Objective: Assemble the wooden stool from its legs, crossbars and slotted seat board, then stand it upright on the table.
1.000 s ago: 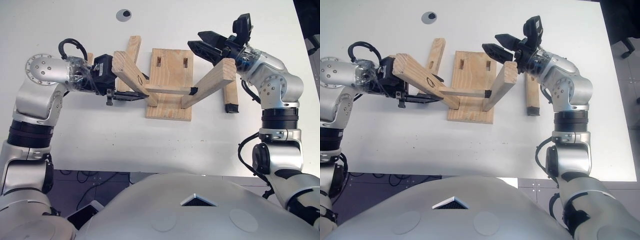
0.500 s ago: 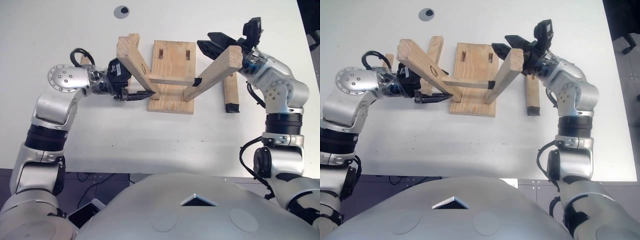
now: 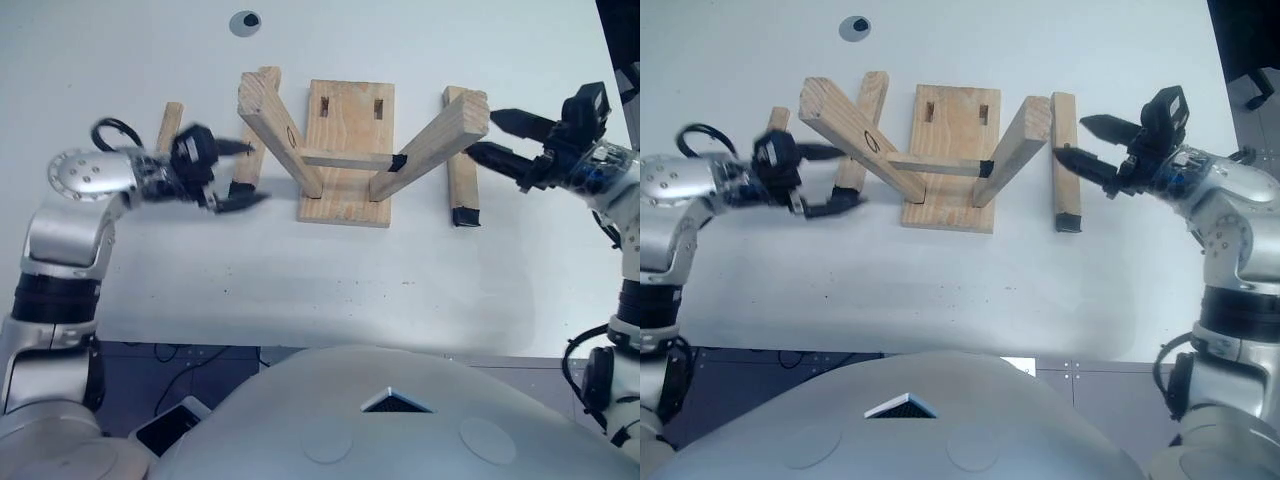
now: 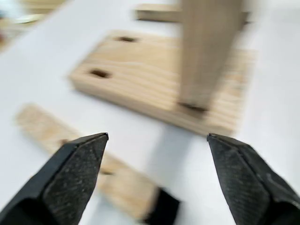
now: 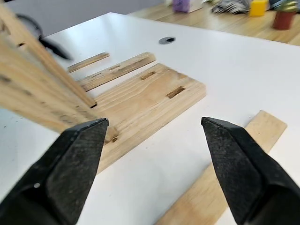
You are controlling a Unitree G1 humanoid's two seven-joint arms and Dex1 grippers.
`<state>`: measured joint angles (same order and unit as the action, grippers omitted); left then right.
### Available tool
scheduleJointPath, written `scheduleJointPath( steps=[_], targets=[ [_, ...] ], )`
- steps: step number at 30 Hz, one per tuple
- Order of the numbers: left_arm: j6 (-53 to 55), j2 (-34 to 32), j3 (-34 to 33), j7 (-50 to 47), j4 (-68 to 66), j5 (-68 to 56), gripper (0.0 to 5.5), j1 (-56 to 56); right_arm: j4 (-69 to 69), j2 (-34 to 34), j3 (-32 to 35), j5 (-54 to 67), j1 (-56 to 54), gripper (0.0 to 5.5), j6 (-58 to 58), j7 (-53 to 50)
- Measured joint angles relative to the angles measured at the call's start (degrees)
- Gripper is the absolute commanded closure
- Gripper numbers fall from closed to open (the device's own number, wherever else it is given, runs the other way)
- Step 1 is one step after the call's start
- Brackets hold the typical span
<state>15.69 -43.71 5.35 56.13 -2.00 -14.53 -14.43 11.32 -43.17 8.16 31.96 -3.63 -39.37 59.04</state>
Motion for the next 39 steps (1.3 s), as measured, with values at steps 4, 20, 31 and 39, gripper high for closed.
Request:
scheduleJointPath(
  steps=[4, 20, 31, 39],
  targets=[
    [-1.2, 7.51, -0.07, -6.92, -6.83, 2.11, 1.61, -6.35, 10.75, -3.59, -8.78, 0.1, 7.68, 1.83, -3.15, 5.28],
    [2.88, 17.61, 13.39, -1.15, 13.56, -2.51, 1.61, 6.97, -3.69, 15.65, -10.81, -12.37, -7.54, 1.83, 5.23, -24.81],
    [2.72, 19.32, 7.87, -9.35, 9.68, -0.99, 1.61, 5.46, -2.97, 15.48, -10.58, -12.43, -7.05, 1.83, 5.25, -24.29],
    [2.67, 14.61, -4.98, -8.95, 9.61, -6.64, 1.61, 8.42, -2.57, 15.2, -8.01, -12.25, -6.14, 1.83, 5.17, -24.42]
  ],
)
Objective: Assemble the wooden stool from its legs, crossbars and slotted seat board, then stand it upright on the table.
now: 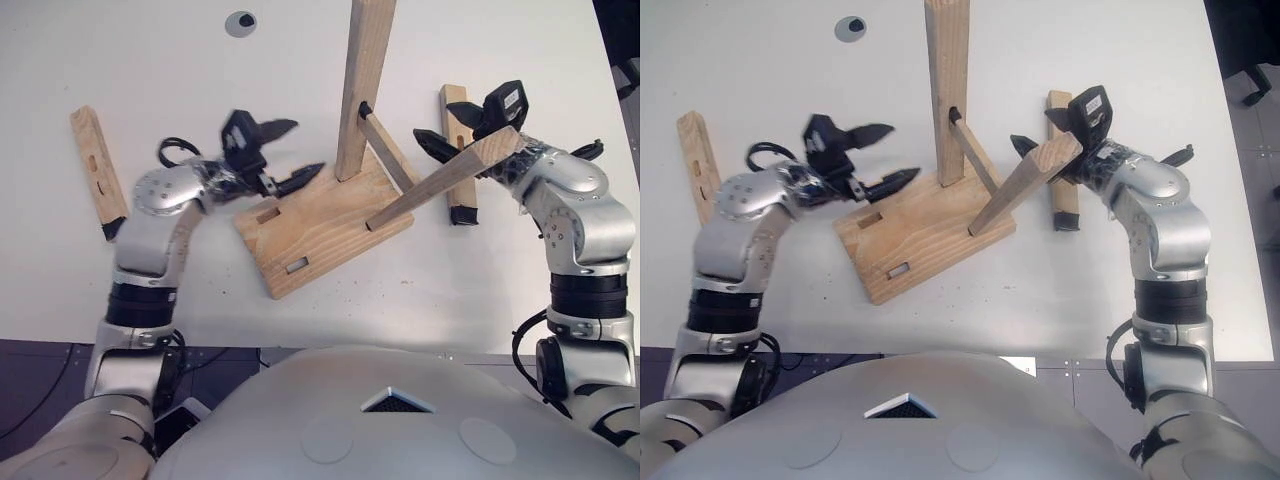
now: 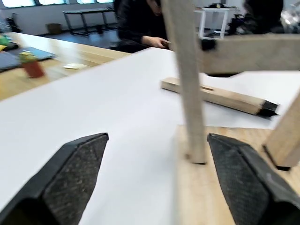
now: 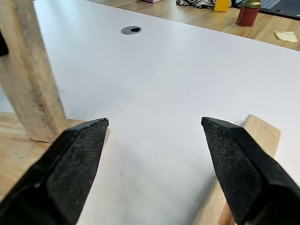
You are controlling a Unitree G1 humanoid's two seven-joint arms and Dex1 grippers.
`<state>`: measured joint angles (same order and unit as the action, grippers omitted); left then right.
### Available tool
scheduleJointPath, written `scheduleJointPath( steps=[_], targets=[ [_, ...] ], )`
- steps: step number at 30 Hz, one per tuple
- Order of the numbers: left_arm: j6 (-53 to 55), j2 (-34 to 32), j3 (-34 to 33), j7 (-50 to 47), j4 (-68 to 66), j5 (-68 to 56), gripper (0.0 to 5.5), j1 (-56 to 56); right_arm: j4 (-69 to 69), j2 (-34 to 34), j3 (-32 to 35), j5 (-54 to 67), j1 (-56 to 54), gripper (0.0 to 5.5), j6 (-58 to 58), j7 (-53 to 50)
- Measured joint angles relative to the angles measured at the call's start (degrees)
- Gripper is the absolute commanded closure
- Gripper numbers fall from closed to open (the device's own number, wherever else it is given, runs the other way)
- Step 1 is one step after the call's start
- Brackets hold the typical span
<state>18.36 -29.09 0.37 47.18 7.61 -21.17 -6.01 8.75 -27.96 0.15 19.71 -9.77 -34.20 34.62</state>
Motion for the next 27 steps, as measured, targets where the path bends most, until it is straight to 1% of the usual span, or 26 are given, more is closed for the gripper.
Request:
scheduleJointPath(
  steps=[3, 4, 7, 9, 12, 14, 16, 21, 24, 27],
  targets=[
    [-3.52, -5.11, -14.46, -3.28, -9.92, -1.62, 1.61, 0.66, 0.57, 0.02, 2.14, -0.01, 2.66, 1.83, -0.02, -1.12],
    [-5.48, -5.81, -17.68, -5.08, -13.36, -1.9, 1.61, 0.66, 0.92, 0.15, 2.29, 0.0, 3.28, 1.83, -0.03, -1.28],
    [-17.18, -7.79, -31.19, -20.9, -31.64, -0.03, 1.61, -0.8, 1.85, 0.37, 2.31, -0.03, 5.94, 1.83, 0.11, -2.11],
    [-26.35, -10.19, -36.66, -30.09, -43.94, 2.39, 1.61, -0.83, 1.94, 0.41, 2.32, -0.06, 6.77, 1.83, 0.2, -2.45],
    [-32.02, -12.92, -40.31, -36.97, -60.01, 2.61, 1.61, -1.38, 1.81, 0.38, 2.25, -0.25, 6.78, 1.83, 0.53, -2.44],
    [-32.51, -14.94, -42.89, -40.44, -69.1, 1.63, 1.61, -2.39, 1.38, 0.37, 1.97, -1.16, 6.79, 1.83, 1.11, -2.41],
    [-32.07, -17.18, -44.77, -42.6, -74.94, -0.16, 1.61, -2.94, 1.09, 0.36, 1.84, -1.53, 7.14, 1.83, 1.71, -2.34],
    [-27.4, -19.21, -45.83, -43.11, -80.97, -1.97, 1.61, -3.42, -0.01, 0.33, 1.47, -1.99, 7.61, 1.83, 2.58, -1.72],
    [-24.01, -20.6, -46.14, -42.24, -81.72, -2.87, 1.61, -3.9, -0.48, 0.33, 1.32, -2.33, 7.6, 1.83, 2.78, -1.62],
    [-20.44, -20.66, -46.13, -40.48, -82.35, -3.74, 1.61, -4.45, -0.77, 0.34, 0.83, -2.83, 7.6, 1.83, 2.87, -1.39]
  ],
)
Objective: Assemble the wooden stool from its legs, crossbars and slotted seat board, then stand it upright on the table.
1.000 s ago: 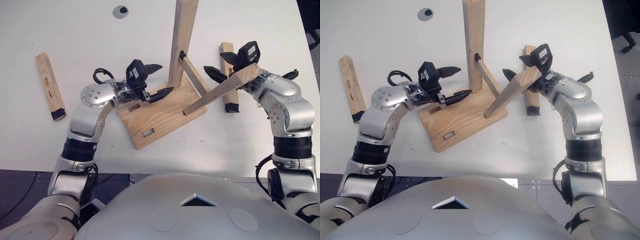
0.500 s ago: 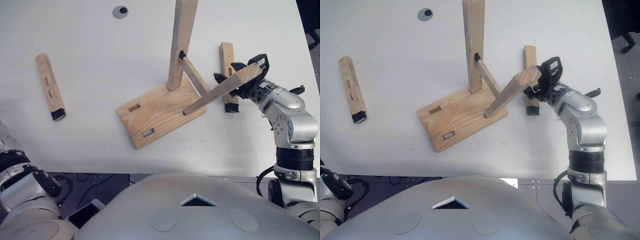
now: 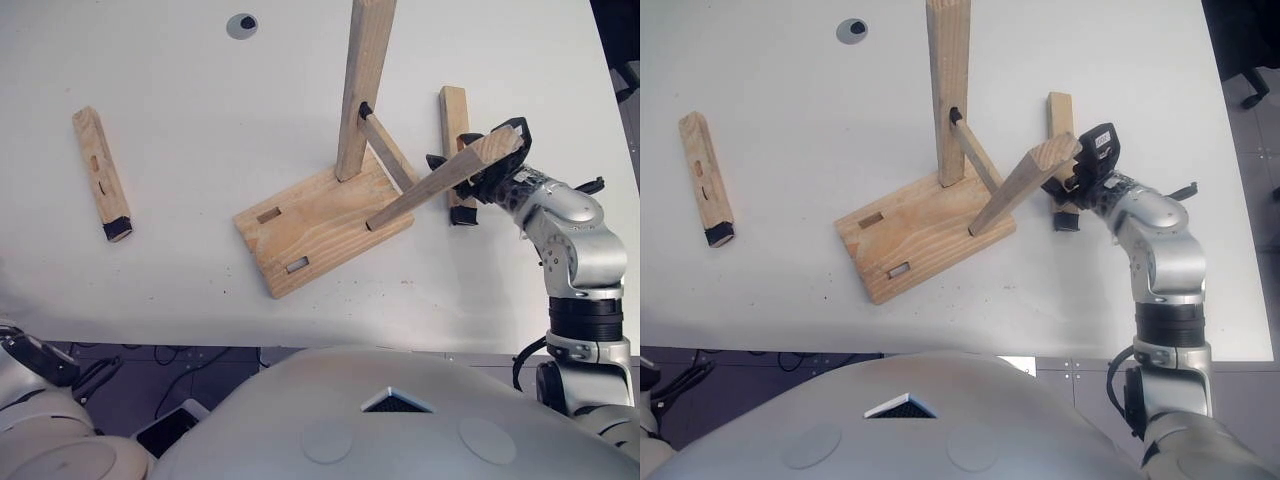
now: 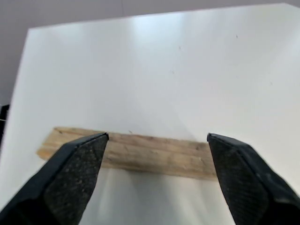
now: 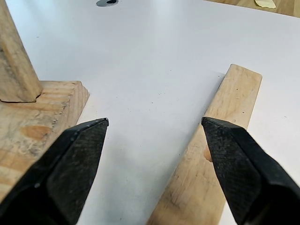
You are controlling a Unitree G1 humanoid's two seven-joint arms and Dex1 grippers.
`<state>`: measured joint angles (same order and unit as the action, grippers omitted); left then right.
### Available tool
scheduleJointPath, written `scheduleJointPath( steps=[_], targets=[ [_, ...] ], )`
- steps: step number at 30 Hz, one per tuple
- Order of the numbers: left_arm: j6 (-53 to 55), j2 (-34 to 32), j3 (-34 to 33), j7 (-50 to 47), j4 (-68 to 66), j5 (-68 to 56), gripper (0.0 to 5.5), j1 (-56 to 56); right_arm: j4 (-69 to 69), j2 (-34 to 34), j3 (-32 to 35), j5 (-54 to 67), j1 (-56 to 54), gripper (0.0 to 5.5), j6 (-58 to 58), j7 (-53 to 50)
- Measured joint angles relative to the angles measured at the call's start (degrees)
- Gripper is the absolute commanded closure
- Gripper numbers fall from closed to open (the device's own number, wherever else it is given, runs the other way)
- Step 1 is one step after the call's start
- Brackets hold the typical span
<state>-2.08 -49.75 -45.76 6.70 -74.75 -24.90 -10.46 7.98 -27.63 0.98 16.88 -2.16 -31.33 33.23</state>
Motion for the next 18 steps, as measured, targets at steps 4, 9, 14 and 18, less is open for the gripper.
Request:
scheduleJointPath(
  steps=[4, 9, 14, 18],
  targets=[
    [4.46, -0.11, 1.0, 4.76, 0.83, -0.5, 1.61, -1.36, -0.88, 0.01, -0.03, -0.07, -0.01, 1.83, 0.05, 0.26],
    [9.08, 1.03, 5.42, 12.73, 3.08, 0.11, 1.61, -4.54, -1.39, 0.07, -0.03, -0.07, -0.04, 1.83, 0.26, 0.26],
    [10.48, 3.76, 9.79, 16.64, 5.23, 1.14, 1.61, -7.48, -1.64, 0.13, -0.09, -0.08, -0.09, 1.83, 1.16, 0.2],
    [10.59, 7.26, 14.43, 19.74, 7.62, 2.55, 1.61, -10.16, -2.17, 0.27, -0.77, -0.41, -0.32, 1.83, 1.29, 0.1]
  ],
)
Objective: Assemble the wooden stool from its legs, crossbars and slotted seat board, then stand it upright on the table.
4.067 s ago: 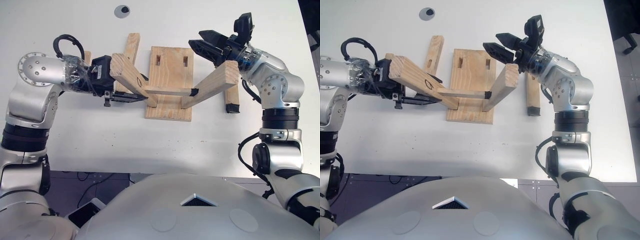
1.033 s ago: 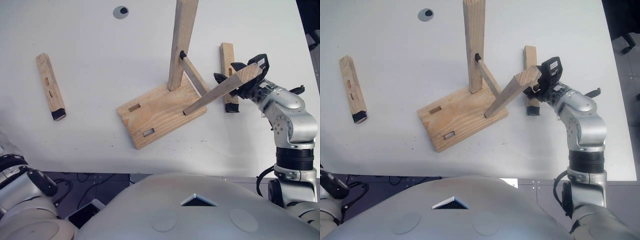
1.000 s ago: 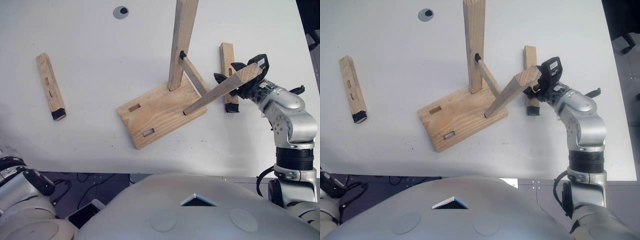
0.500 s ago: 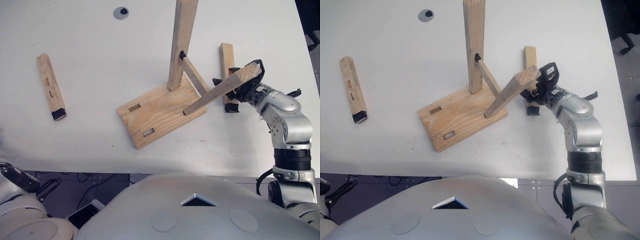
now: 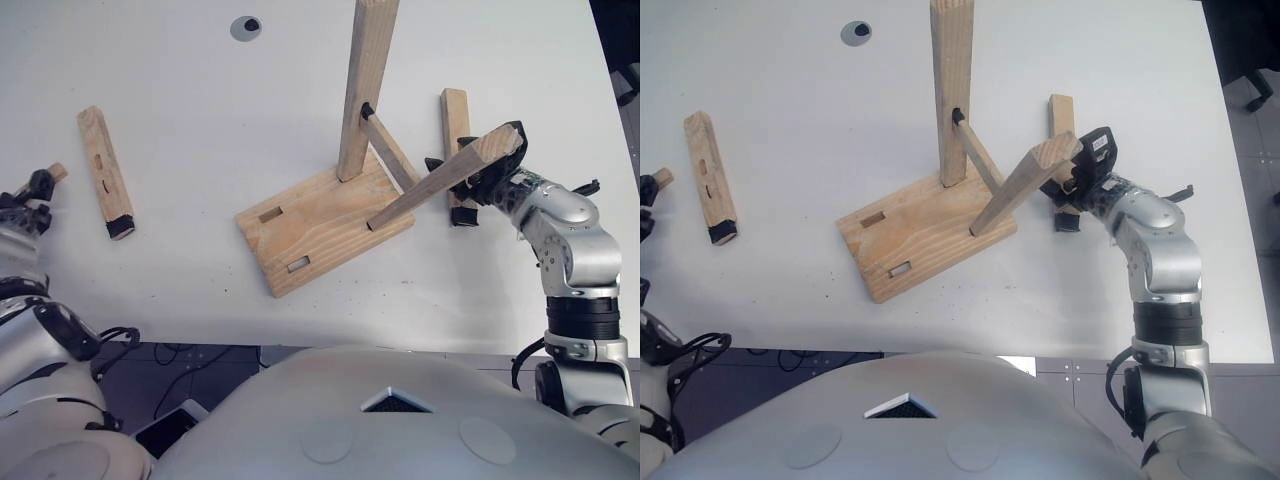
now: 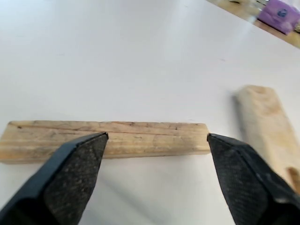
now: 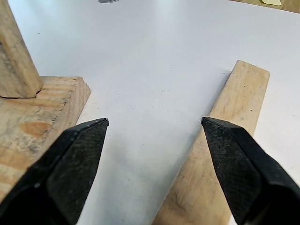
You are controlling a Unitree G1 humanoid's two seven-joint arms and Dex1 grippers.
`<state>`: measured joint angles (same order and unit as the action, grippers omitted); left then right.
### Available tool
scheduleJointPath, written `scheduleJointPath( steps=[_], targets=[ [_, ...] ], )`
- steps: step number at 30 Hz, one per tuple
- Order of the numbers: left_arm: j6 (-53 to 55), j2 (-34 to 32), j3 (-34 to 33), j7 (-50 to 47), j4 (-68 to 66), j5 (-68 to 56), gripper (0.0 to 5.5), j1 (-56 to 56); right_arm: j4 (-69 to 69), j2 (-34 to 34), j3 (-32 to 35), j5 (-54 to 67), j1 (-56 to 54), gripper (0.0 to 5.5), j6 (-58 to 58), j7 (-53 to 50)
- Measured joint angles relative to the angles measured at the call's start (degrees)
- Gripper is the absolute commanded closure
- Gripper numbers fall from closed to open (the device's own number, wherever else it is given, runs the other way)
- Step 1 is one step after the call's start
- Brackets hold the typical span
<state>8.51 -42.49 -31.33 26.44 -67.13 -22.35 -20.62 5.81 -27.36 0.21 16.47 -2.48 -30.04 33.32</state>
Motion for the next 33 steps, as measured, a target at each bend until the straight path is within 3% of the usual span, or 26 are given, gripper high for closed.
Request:
scheduleJointPath(
  steps=[17, 24, 33],
  targets=[
    [4.5, 12.28, 11.55, 4.9, 14.14, 1.92, 1.61, -3.58, -2.79, 0.32, -0.91, -0.62, -2.77, 1.83, 1.23, -0.99],
    [11.25, 14.6, 12.02, 3.8, 22.83, 0.51, 1.61, -1.42, -2.88, 1.85, -0.88, -0.65, -2.77, 1.83, 2.27, -1.11],
    [15.74, 15.23, 19.22, 2.53, 43.05, 4.58, 1.61, 1.77, -3.21, 1.94, -0.25, -0.68, -3.23, 1.83, 2.4, -0.91]
  ],
)
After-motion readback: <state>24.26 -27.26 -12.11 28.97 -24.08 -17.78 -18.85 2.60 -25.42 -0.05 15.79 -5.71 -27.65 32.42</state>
